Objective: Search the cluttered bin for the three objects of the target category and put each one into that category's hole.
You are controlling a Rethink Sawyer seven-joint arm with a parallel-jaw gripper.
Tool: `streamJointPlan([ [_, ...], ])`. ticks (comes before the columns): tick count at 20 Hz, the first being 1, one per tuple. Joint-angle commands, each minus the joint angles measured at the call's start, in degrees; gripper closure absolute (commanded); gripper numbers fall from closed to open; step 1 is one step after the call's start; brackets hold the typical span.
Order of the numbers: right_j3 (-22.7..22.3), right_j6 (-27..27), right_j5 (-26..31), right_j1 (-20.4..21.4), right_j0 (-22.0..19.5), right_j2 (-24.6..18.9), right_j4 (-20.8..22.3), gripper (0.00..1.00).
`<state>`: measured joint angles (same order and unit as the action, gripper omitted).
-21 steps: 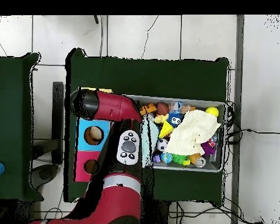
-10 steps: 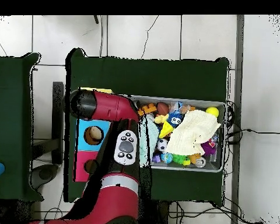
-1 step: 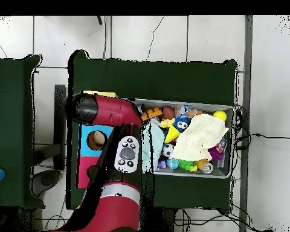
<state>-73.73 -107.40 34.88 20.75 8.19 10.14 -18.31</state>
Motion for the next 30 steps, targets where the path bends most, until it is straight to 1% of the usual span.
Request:
streamJointPlan([
  [1, -4.53, -11.54, 9.6, 2.55, -0.91, 1.02, 0.57, 0.0],
  [8, -4.59, -11.38, 9.65, 2.64, -1.06, 1.01, 0.57, 0.0],
  [14, -5.06, -11.14, 7.52, 1.85, -1.18, 0.64, 0.62, 0.0],
  [16, -4.76, -10.27, 6.35, 1.77, -0.77, 1.29, 1.75, 0.0],
  [17, -4.97, -10.39, 6.39, 1.82, -0.8, 1.19, 1.56, 1.0],
  [21, -4.53, -10.58, 5.63, 1.47, -0.27, 1.48, 1.67, 1.0],
  [24, -4.2, -11.03, 6.75, 1.41, -0.43, 1.6, 1.16, 1.0],
  [30, -6.66, -11.54, 6.64, 3.2, -0.21, 1.09, 0.33, 1.0],
])
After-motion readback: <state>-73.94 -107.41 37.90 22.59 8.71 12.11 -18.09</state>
